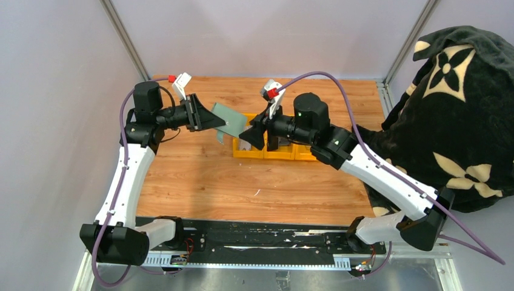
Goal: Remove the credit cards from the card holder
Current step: Open the card holder at the center of the board.
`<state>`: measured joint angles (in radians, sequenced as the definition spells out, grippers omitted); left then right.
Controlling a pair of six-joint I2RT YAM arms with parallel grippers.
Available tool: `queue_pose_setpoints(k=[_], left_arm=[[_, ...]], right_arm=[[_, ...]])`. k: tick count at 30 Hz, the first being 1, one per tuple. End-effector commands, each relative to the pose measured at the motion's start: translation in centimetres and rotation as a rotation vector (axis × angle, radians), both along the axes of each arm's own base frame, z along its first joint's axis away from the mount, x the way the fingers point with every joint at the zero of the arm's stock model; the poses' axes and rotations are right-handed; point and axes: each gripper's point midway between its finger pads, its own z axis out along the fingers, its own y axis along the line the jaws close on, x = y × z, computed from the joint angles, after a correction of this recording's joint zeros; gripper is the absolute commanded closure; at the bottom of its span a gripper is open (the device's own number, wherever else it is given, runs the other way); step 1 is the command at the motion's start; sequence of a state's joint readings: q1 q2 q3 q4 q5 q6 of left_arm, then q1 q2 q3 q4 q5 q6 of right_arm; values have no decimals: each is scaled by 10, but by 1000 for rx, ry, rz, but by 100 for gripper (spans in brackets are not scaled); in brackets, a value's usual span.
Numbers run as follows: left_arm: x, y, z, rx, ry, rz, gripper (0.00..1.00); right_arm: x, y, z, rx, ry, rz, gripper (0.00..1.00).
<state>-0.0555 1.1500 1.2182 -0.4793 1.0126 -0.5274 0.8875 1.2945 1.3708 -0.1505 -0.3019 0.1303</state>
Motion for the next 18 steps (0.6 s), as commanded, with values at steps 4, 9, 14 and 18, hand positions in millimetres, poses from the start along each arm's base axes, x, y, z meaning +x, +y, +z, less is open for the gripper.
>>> queue_pose_setpoints(k=[4, 9, 14, 18], left_arm=[[-33, -8, 32, -49, -128, -151, 100], [-50, -10, 35, -67, -144, -231, 100], [-71, -10, 35, -64, -201, -318, 100], [-76, -10, 33, -61, -227, -338, 100]], right_arm=[[19, 3, -8, -98, -38, -28, 21], [19, 24, -14, -143, -11, 84, 18], [4, 32, -6, -115, 57, 270, 25], [-17, 33, -6, -102, 125, 412, 50]])
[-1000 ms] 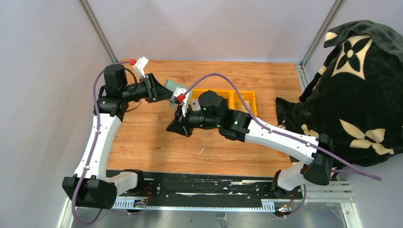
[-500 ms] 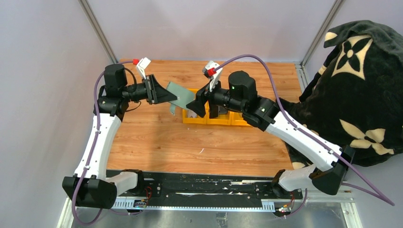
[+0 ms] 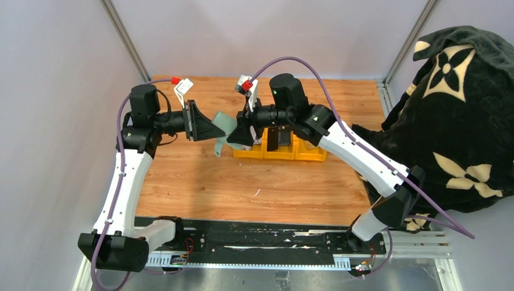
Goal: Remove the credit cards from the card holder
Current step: Open the card holder at the center of the board.
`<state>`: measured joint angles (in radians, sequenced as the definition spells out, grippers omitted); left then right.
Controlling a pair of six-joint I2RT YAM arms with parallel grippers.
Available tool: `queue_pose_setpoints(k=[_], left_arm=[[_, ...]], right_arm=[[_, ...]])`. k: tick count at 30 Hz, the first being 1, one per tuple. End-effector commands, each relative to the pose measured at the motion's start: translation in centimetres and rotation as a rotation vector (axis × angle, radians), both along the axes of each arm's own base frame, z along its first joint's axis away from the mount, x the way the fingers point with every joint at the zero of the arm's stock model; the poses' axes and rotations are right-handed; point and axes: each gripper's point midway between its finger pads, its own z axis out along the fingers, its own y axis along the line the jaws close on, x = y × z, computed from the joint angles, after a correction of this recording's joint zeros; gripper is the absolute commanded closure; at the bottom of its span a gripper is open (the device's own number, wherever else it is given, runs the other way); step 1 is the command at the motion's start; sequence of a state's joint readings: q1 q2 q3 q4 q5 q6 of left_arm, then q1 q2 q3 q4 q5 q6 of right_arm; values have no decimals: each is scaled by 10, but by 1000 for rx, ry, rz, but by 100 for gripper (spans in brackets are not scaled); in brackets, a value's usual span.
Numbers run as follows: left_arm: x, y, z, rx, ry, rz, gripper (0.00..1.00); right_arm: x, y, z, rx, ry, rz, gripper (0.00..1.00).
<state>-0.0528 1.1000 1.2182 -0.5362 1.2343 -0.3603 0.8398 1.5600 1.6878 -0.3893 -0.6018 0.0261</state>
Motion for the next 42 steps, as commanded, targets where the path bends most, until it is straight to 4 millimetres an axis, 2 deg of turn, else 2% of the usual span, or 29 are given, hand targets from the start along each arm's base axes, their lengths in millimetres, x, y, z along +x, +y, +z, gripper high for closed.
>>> queue_pose_setpoints(k=[1, 4, 5, 6, 7, 9, 10, 11, 13, 15, 17, 22, 27, 31, 32, 36, 37, 39, 41, 42], left_arm=[[-29, -2, 16, -28, -88, -108, 100], [-23, -1, 10, -3, -96, -78, 100], [-21, 0, 7, 10, -100, -64, 92], [-18, 1, 4, 25, -105, -48, 63], [-16, 2, 0, 39, -105, -34, 43], [-16, 3, -9, 54, -99, -19, 17], [-16, 3, -14, 61, -94, -14, 9], [-17, 3, -18, 65, -95, -14, 6], [-19, 4, -25, 71, -88, -11, 6], [-23, 4, -29, 69, -83, -17, 10], [-27, 3, -29, 66, -93, -26, 20], [-31, 3, -28, 66, -111, -47, 53], [-21, 5, -33, 86, -89, -17, 61], [-11, 7, -31, 111, -90, 23, 75], [-8, 7, -31, 117, -89, 32, 74], [-5, 7, -22, 112, -97, 43, 47], [-6, 7, -19, 109, -103, 42, 44], [-6, 7, -14, 106, -121, 43, 42], [-7, 7, -12, 102, -130, 40, 47], [-7, 7, -12, 102, -137, 39, 54]], right_arm=[[-23, -4, 6, 17, 69, 162, 56], [-28, -5, 4, 17, 97, 183, 89], [-26, -5, 5, 18, 99, 171, 97], [-24, -5, 6, 23, 103, 158, 100], [-21, -6, 12, 45, 102, 145, 100], [-13, -9, 24, 109, 119, 109, 100], [-9, -10, 31, 156, 153, 89, 100], [-6, -13, 38, 204, 170, 73, 100], [-1, -18, 54, 314, 181, 49, 100], [2, -22, 58, 386, 209, 33, 100], [0, -24, 64, 425, 215, 37, 100], [-5, -24, 70, 452, 234, 56, 100], [-10, -24, 72, 467, 249, 83, 100], [-14, -25, 69, 462, 251, 100, 100], [-15, -25, 68, 462, 252, 99, 100], [-15, -27, 65, 453, 247, 92, 100], [-15, -27, 64, 450, 247, 91, 100], [-16, -28, 63, 446, 247, 94, 100], [-17, -28, 62, 443, 247, 99, 100], [-18, -28, 62, 443, 246, 101, 100]])
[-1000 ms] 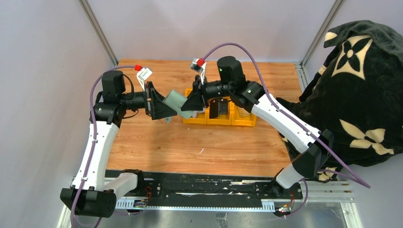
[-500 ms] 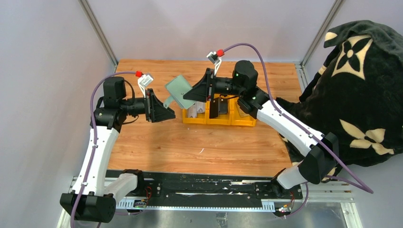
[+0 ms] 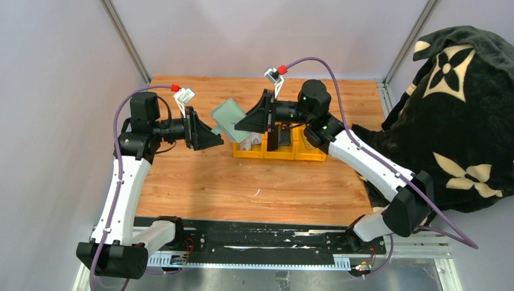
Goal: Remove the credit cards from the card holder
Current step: Open the card holder at the center of the board.
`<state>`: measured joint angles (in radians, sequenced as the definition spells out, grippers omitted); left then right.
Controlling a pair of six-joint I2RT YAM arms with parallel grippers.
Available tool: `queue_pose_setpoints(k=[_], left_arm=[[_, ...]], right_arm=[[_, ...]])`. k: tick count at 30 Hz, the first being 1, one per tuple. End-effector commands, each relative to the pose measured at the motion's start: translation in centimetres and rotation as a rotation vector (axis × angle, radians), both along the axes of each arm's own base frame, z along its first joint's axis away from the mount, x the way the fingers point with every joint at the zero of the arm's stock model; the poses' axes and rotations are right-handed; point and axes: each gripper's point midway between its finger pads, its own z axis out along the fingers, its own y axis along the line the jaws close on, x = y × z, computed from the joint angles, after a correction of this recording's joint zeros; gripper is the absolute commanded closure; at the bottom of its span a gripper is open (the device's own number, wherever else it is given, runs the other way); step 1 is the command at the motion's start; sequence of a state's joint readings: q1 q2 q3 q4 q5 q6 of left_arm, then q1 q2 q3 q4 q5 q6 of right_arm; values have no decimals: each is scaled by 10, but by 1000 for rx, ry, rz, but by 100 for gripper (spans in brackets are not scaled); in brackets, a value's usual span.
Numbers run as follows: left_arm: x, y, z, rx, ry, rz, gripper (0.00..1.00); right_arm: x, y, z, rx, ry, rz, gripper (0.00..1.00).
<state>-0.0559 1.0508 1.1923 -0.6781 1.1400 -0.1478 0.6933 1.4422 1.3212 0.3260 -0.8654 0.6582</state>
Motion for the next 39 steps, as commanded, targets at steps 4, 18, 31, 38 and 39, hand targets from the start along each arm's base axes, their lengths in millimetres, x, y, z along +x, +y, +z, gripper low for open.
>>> queue_pose_setpoints(k=[4, 18, 31, 38, 39], left_arm=[[-2, -1, 8, 1, -45, -16, 80], [18, 22, 17, 218, -297, 80, 100], [17, 64, -19, 797, -477, -20, 100], [24, 66, -26, 865, -354, 74, 100], [25, 64, -26, 851, -327, 91, 100]], right_arm=[[-17, -9, 24, 61, -75, 36, 100], [-8, -14, -2, -11, -73, -3, 43], [3, -8, -34, -164, -141, -39, 33], [-19, 15, -37, -254, -305, -190, 29], [-26, 19, -37, -253, -346, -223, 25]])
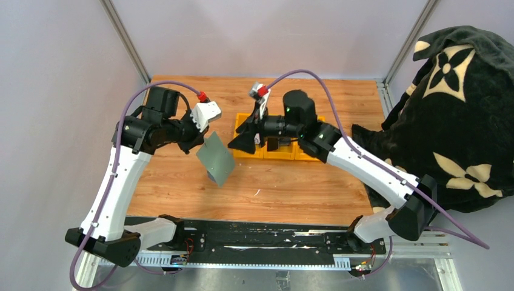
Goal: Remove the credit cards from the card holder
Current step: Open the card holder at the center of the board.
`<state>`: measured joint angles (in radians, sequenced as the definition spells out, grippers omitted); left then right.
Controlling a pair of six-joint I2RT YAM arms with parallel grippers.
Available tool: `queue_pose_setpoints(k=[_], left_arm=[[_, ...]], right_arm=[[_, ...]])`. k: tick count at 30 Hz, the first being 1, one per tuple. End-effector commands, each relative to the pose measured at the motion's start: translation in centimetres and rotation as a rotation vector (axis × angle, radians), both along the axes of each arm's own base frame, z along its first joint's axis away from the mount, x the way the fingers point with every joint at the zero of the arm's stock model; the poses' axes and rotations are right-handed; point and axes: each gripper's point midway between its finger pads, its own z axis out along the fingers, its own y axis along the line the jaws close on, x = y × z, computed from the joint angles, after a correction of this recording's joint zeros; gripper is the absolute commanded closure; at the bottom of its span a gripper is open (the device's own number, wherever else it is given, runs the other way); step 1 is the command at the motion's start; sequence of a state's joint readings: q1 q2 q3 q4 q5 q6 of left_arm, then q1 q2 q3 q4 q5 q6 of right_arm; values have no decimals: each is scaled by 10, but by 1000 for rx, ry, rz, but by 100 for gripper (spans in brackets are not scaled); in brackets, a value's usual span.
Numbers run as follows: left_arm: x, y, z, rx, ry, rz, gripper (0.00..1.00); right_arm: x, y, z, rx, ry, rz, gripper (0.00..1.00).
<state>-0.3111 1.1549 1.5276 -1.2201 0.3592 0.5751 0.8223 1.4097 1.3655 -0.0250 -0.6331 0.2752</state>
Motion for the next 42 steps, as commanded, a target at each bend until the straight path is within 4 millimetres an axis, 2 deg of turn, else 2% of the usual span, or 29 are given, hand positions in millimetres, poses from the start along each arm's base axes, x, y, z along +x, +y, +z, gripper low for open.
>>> queue_pose_setpoints(k=[1, 3, 7, 8, 11, 13, 17, 22, 27, 30, 34, 37, 40, 42], left_arm=[[7, 6, 10, -17, 14, 134, 100], [9, 2, 14, -59, 42, 181, 100], [12, -5, 30, -139, 67, 258, 100], [13, -6, 33, -152, 69, 272, 100], [14, -8, 42, -184, 69, 293, 100], [12, -10, 47, -204, 68, 295, 100], [11, -9, 50, -216, 63, 307, 100], [13, -7, 51, -214, 61, 331, 100], [14, -13, 53, -245, 86, 336, 100], [13, -15, 57, -262, 90, 338, 100], [10, -16, 66, -284, 76, 334, 100], [8, -17, 70, -298, 68, 328, 100], [5, -18, 74, -309, 65, 317, 100], [3, -18, 75, -315, 63, 312, 100]], right_arm=[[-21, 11, 7, -22, -215, -137, 24], [-24, 16, 5, -29, -284, -228, 23], [-5, 18, -9, -92, -341, -469, 22], [-4, 23, -15, -108, -371, -487, 22], [1, 34, -12, -125, -452, -548, 20], [5, 45, -16, -143, -465, -552, 20], [3, 61, -11, -99, -463, -515, 20], [-10, 70, -11, -34, -442, -487, 19], [-18, 79, -16, -35, -465, -495, 18], [-5, 81, -23, -99, -488, -575, 18], [17, 74, -22, -178, -526, -721, 24], [22, 72, -21, -188, -544, -752, 31], [23, 69, -15, -151, -540, -760, 47], [21, 64, -10, -127, -534, -759, 66]])
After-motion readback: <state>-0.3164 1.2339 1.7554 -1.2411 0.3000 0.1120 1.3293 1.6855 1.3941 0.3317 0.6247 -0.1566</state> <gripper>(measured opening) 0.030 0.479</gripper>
